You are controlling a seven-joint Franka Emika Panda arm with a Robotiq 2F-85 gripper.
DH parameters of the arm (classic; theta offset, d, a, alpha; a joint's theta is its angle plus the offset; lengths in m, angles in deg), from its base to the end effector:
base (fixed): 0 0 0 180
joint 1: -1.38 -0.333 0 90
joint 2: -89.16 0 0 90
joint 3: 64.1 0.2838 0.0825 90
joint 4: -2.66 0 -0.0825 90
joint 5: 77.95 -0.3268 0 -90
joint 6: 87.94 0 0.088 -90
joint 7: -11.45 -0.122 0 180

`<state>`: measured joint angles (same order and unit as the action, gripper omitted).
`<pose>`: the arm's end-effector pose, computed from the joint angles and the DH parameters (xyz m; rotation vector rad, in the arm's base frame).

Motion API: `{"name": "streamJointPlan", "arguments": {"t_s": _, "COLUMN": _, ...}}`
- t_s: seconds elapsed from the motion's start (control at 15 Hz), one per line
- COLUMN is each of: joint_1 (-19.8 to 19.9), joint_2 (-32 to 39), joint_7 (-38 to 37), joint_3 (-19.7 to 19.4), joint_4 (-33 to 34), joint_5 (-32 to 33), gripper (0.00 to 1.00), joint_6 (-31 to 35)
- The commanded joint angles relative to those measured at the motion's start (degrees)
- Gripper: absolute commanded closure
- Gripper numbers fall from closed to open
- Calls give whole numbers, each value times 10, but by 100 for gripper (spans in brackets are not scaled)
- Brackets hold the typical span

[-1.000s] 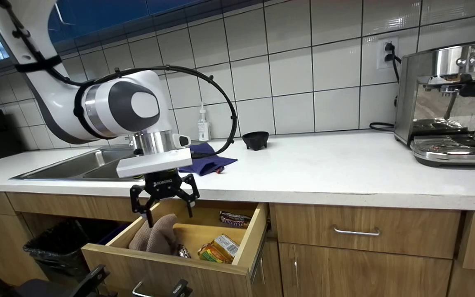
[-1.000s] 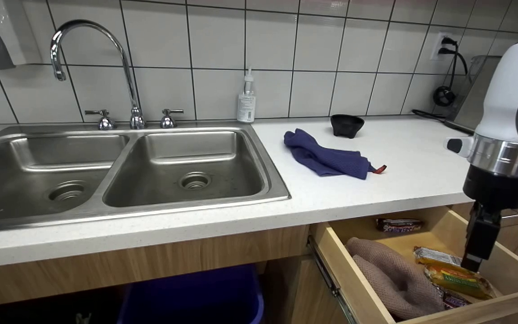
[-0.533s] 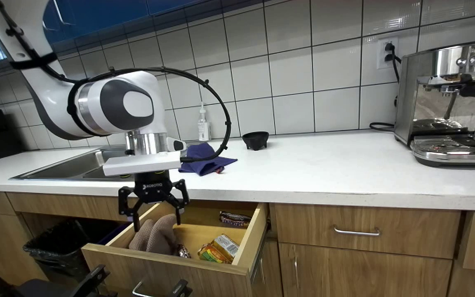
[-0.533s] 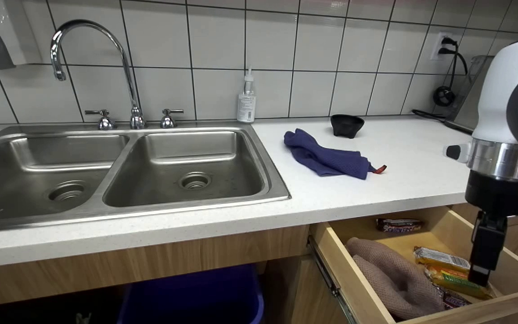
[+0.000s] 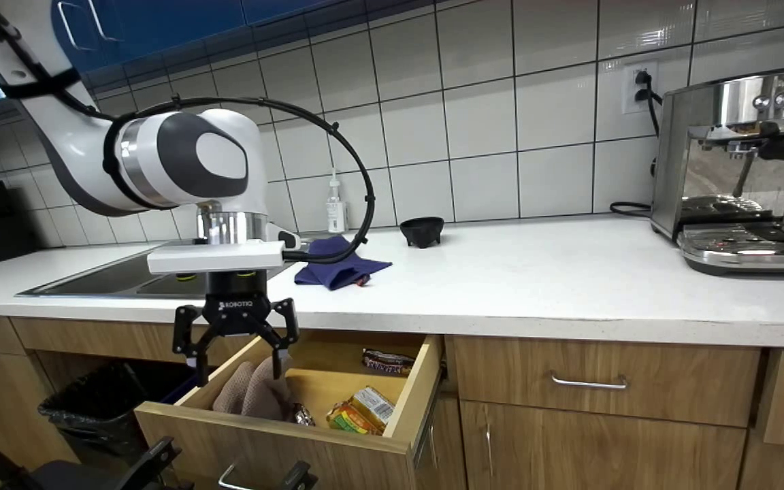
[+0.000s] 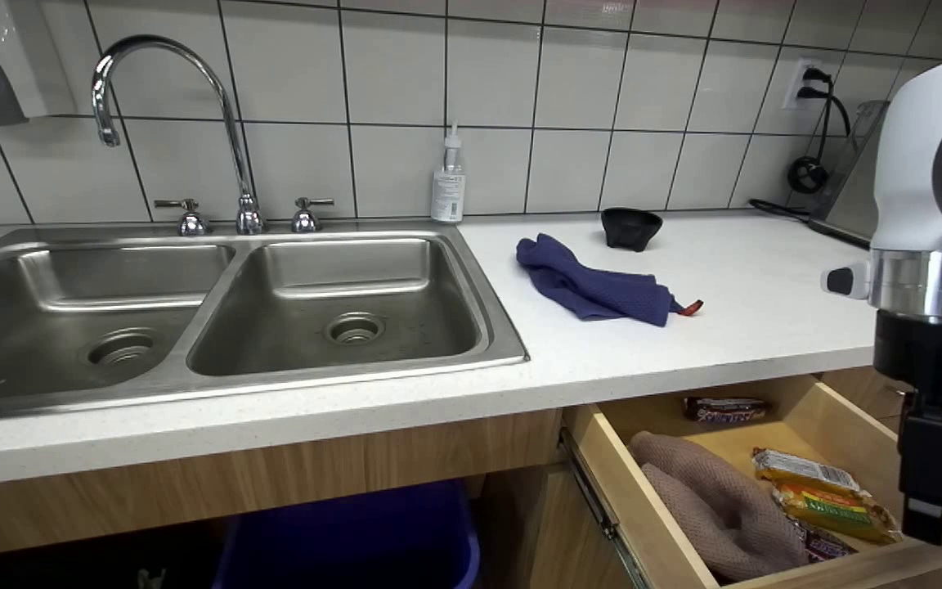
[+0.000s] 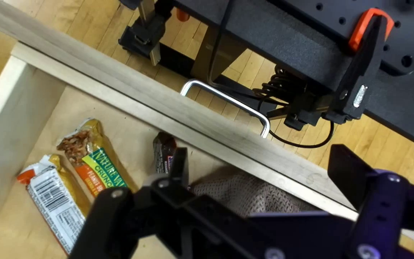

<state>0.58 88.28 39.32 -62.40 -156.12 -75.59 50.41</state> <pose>0.3194 0.0133 0.2019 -2.9238 -0.8494 0.5192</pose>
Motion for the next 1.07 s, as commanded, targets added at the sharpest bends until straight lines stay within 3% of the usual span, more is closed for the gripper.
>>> {"name": "streamJointPlan", "arguments": {"t_s": 0.0, "joint_1": -7, "joint_2": -14, "joint_7": -30, "joint_3": 2, "joint_4": -2, "joint_5": 1, "gripper": 0, "joint_6": -30}}
{"name": "streamJointPlan", "arguments": {"t_s": 0.73, "joint_1": -4, "joint_2": 0, "joint_7": -14, "joint_3": -2, "joint_4": 1, "joint_5": 0, "gripper": 0, "joint_6": -13}}
{"name": "streamJointPlan", "arguments": {"t_s": 1.0, "joint_1": 3, "joint_2": 20, "joint_7": -38, "joint_3": -9, "joint_4": 20, "joint_5": 30, "gripper": 0, "joint_6": -9}}
